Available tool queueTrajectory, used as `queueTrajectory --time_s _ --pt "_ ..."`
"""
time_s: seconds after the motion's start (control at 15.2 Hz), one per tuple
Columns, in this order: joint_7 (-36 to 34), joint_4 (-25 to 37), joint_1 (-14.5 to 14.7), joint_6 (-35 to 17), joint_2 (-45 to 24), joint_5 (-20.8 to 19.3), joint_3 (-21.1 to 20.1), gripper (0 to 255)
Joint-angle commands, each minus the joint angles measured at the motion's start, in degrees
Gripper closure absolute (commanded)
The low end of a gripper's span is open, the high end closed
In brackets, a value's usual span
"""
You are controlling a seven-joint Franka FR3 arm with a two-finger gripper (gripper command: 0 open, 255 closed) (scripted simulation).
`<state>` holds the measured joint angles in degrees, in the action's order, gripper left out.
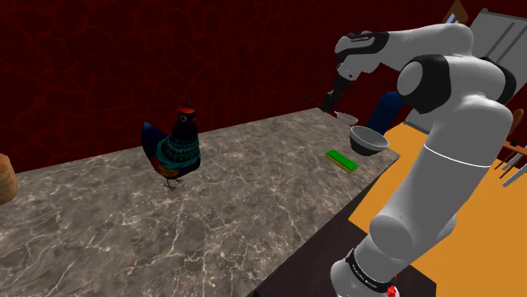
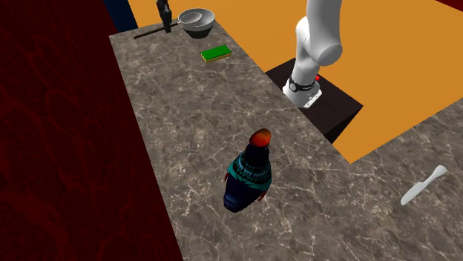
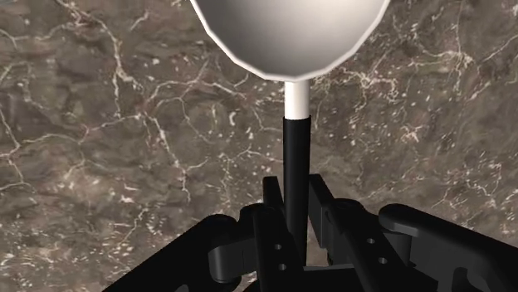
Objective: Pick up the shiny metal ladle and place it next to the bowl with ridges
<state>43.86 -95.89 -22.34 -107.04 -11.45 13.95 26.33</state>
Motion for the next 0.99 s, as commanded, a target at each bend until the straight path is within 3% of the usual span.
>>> queueTrajectory --time_s 0.0,0.92 --pt "1.03 -0.12 -0.5 -0.54 -0.63 0.41 0.18 255" --pt "3.49 -7.69 -0.55 -10.16 -3.2 2.56 -0.43 255"
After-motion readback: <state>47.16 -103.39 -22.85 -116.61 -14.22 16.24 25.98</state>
